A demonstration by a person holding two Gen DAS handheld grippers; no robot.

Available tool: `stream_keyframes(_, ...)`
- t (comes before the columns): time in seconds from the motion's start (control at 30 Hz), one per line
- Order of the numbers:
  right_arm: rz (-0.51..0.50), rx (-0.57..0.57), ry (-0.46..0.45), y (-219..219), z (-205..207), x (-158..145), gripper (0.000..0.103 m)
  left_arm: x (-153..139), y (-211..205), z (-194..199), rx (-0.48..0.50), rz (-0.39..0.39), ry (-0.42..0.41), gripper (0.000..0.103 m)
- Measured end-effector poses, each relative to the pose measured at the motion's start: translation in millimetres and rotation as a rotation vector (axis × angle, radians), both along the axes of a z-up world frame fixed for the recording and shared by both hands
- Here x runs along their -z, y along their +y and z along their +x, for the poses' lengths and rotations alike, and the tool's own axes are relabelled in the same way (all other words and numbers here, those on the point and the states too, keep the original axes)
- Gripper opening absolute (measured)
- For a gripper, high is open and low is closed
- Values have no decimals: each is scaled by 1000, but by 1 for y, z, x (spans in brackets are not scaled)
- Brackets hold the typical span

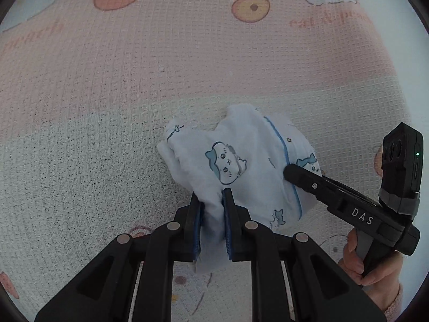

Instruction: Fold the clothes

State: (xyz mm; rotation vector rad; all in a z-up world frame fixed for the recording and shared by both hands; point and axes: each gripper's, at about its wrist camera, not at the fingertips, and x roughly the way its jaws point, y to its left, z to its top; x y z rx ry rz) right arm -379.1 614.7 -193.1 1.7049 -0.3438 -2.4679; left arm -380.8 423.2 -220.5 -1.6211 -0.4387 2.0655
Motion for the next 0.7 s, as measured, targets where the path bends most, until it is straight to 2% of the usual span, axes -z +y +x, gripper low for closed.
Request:
stream_keyframes(0.1,-18,12,26,10,13,-4,42,-17,-8,9,8,-65,85,16)
stream_keyframes(0.2,-6,118,171,29,36,-33,42,-39,-7,20,3,-121,217,16)
stream_keyframes(0.27,-51,149,246,33,47,-46,43,-40,7,22,63,-94,242,16)
stream_keyframes(0.33,-122,75,218,19,42,-43,42,-26,22,23,126,-114,219,16)
stream_keyframes(0.37,-87,32,186,8,38,-35,42,-16,29,23,155,-139,198,16)
stream_keyframes(0.47,121,-76,100,-24,27,-9,41,1,29,24,206,-167,181,16)
stream_keyframes(0.5,172,-87,100,-24,26,-5,35,-1,23,24,207,-183,182,16)
stream_keyframes(0.53,191,-86,95,-20,25,-4,36,-5,18,25,204,-209,185,15)
stream_keyframes(0.6,107,-27,87,1,24,-10,37,-18,13,34,207,-273,239,16)
stream_keyframes(0.63,96,-11,103,6,26,-15,37,-24,12,38,216,-270,270,16)
stream_keyframes(0.7,146,-26,140,1,31,-26,39,-26,20,43,281,-210,278,18)
